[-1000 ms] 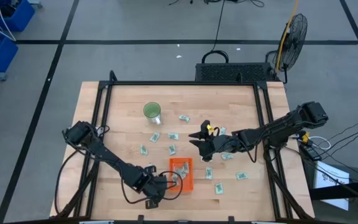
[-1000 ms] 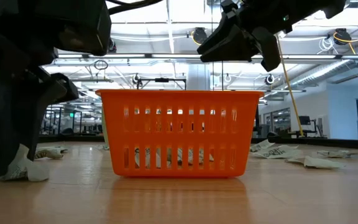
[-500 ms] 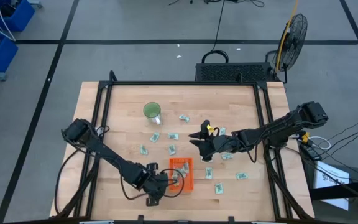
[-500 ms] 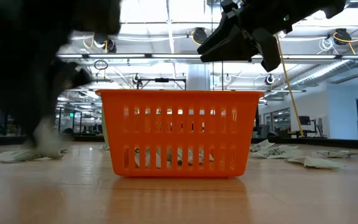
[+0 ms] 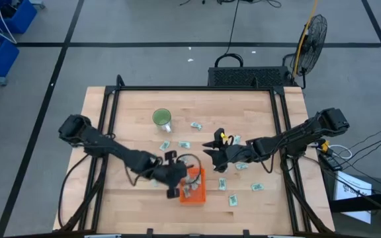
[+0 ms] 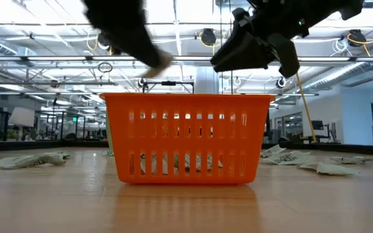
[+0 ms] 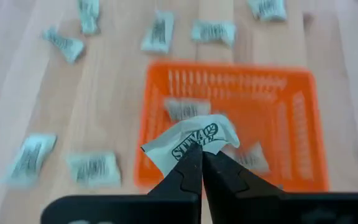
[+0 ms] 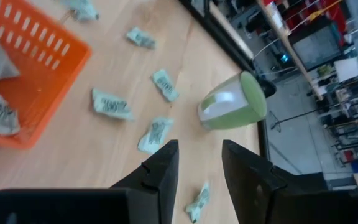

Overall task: Pick and place Stevia / Truvia into bins
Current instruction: Put the stevia packet into the orange basket

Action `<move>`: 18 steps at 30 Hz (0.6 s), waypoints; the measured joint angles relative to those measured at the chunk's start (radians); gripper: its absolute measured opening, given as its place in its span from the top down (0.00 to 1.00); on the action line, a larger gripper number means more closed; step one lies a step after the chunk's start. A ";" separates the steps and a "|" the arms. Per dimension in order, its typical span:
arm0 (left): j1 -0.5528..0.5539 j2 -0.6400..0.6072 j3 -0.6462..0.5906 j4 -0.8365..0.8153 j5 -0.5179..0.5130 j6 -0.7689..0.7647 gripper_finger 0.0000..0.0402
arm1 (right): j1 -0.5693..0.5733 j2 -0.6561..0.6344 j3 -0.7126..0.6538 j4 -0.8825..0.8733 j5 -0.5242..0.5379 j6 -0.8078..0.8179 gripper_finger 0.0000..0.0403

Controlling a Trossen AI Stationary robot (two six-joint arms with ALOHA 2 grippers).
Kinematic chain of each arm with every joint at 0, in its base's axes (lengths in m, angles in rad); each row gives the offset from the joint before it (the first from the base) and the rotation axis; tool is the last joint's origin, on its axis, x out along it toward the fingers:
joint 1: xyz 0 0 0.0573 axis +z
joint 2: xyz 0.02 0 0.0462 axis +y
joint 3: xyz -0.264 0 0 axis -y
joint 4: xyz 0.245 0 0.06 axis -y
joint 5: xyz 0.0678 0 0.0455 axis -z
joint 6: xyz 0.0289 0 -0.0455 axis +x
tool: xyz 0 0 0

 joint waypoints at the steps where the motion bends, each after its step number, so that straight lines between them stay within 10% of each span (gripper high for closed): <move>1: 0.018 0.015 0.000 0.009 0.010 0.014 0.98 | 0.000 0.000 0.000 -0.009 0.000 0.001 0.71; 8: 0.099 0.085 -0.002 0.055 0.178 0.122 0.94 | 0.000 0.001 0.000 -0.038 0.000 0.000 0.72; 18: 0.104 0.082 -0.002 0.058 0.153 0.123 0.71 | 0.000 0.001 0.000 -0.061 0.000 0.046 0.72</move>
